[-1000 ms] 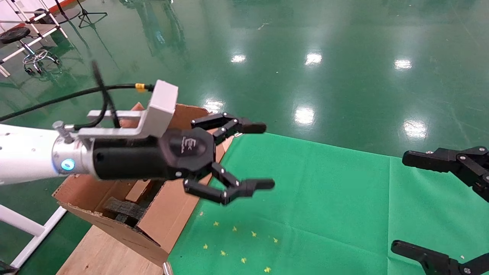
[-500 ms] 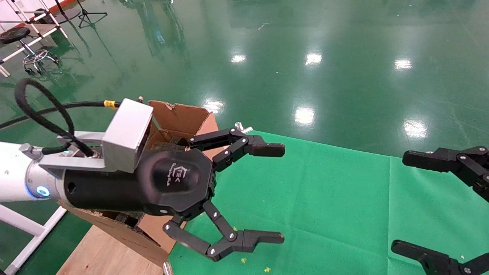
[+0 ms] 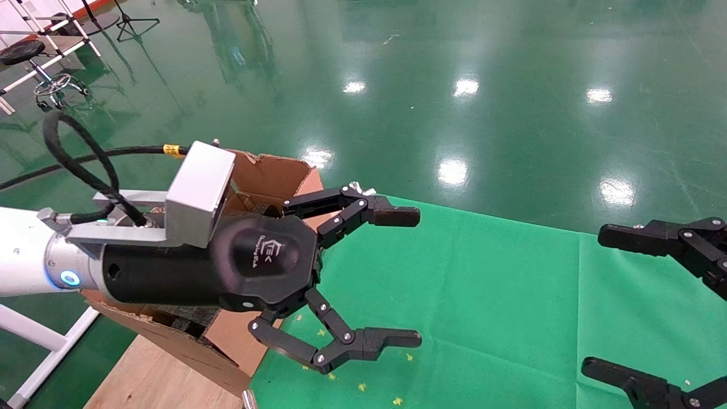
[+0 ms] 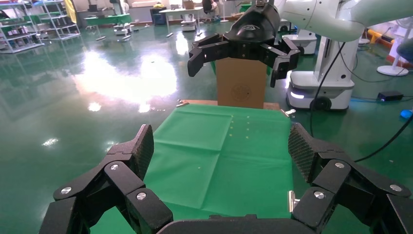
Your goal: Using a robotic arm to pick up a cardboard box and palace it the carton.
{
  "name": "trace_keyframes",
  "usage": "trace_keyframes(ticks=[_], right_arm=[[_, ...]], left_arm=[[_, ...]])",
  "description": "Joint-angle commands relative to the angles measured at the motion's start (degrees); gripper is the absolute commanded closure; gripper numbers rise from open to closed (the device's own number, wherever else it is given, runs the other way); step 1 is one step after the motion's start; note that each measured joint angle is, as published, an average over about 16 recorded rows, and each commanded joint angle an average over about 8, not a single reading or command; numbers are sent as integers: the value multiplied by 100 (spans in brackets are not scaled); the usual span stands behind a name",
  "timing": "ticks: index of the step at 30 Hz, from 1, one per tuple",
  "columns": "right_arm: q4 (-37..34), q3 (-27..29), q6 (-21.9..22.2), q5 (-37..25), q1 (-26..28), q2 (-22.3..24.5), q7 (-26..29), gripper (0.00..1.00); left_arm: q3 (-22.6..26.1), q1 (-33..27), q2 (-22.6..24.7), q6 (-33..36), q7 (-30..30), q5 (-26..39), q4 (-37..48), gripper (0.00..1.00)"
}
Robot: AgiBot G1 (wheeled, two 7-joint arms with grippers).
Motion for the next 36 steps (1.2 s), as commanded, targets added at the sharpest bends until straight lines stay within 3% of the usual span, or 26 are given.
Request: trace_keyframes(ticks=[1,36], right_arm=[[0,0,0,0,0,0,0,0],[0,0,0,0,0,0,0,0]], left_arm=[[6,-9,1,-5,-2,11,11,0],[33,-41,7,-21,-11,53,54,0]])
